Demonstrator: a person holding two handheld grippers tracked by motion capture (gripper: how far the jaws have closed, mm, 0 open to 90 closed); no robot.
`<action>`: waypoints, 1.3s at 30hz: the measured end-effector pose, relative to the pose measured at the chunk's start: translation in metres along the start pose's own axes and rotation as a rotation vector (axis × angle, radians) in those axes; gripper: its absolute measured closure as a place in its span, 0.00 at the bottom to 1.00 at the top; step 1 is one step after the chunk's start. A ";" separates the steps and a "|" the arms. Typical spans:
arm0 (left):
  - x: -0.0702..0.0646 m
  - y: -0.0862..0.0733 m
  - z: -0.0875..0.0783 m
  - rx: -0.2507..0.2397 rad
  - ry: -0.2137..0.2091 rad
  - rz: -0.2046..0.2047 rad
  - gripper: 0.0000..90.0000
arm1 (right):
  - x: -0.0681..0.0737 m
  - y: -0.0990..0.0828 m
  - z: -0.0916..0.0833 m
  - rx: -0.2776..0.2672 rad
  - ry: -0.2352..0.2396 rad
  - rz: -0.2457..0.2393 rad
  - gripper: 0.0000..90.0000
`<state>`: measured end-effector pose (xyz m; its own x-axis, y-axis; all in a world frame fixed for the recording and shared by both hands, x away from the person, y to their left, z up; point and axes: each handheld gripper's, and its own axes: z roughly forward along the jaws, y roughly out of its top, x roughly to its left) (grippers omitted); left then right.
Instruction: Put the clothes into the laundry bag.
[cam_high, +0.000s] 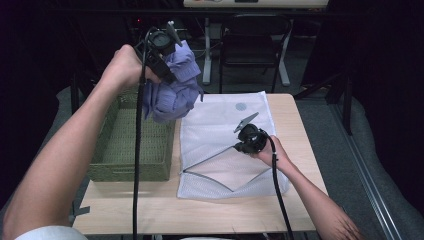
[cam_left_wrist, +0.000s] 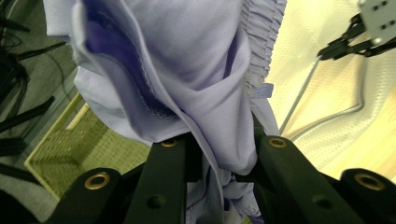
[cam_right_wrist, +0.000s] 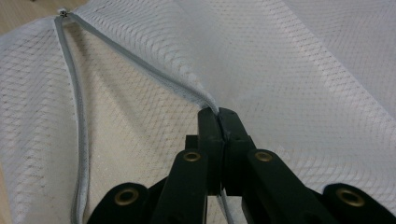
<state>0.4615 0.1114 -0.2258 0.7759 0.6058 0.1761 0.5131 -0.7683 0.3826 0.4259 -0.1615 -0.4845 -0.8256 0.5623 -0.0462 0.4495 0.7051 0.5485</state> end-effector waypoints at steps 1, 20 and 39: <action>-0.002 0.001 0.001 -0.006 -0.002 0.005 0.87 | 0.000 0.000 0.000 -0.002 -0.001 0.001 0.99; -0.031 0.002 0.041 0.019 -0.107 0.073 0.87 | -0.001 0.000 -0.002 0.005 -0.002 -0.009 0.99; -0.053 -0.013 0.067 0.034 -0.175 0.119 0.87 | -0.001 0.000 -0.002 0.008 -0.020 -0.012 0.99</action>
<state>0.4382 0.0758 -0.3011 0.8819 0.4679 0.0572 0.4241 -0.8405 0.3373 0.4264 -0.1629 -0.4828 -0.8239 0.5624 -0.0691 0.4427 0.7150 0.5411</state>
